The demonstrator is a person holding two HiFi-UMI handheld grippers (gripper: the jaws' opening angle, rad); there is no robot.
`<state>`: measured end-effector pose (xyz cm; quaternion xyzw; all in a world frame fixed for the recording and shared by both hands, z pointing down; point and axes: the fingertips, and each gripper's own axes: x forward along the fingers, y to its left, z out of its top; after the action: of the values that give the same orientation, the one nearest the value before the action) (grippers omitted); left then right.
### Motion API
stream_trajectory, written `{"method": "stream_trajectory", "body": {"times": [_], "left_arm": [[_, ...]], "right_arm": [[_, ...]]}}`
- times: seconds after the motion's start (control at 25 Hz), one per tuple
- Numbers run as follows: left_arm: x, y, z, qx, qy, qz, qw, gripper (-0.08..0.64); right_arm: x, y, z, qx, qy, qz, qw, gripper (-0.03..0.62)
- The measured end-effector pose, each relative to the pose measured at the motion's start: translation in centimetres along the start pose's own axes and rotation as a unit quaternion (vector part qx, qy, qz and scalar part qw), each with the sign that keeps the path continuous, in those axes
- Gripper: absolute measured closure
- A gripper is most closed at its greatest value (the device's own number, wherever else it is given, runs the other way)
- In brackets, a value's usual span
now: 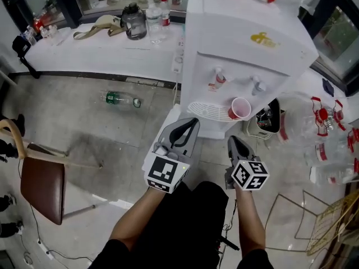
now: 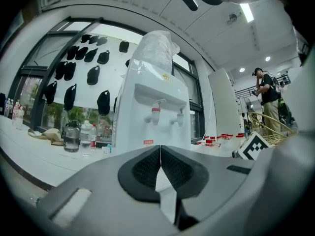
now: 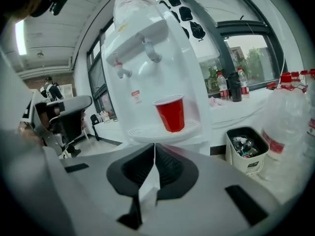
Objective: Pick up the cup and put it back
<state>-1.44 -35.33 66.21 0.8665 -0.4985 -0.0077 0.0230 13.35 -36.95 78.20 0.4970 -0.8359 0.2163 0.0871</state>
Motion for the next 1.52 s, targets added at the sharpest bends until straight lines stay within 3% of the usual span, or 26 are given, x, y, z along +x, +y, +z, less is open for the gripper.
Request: {"method": "stream_trajectory", "body": {"times": [0.28, 0.56, 1.0, 1.24, 1.52], "left_arm": [[0.0, 0.5, 0.4, -0.017, 0.028, -0.003, 0.9995, 0.552], [-1.6, -1.9, 3.0, -0.041, 0.107, 0.001, 0.9934, 0.552], [-9.6, -7.9, 21.8, -0.069, 0.165, 0.041, 0.9831, 0.552], [-15.0, -12.4, 31.8, -0.055, 0.16, 0.051, 0.9843, 0.552], [-21.2, -17.6, 40.3, -0.034, 0.149, 0.076, 0.9854, 0.552]], "right_arm": [[0.5, 0.8, -1.3, 0.037, 0.05, -0.018, 0.998, 0.595], [-3.8, 3.7, 1.0, 0.053, 0.131, -0.041, 0.989, 0.597], [-17.7, 12.0, 15.4, 0.065, 0.182, -0.024, 0.981, 0.597], [-27.2, 16.4, 22.5, 0.065, 0.172, -0.011, 0.983, 0.597], [-37.2, 20.7, 27.8, 0.071, 0.142, 0.003, 0.987, 0.597]]}}
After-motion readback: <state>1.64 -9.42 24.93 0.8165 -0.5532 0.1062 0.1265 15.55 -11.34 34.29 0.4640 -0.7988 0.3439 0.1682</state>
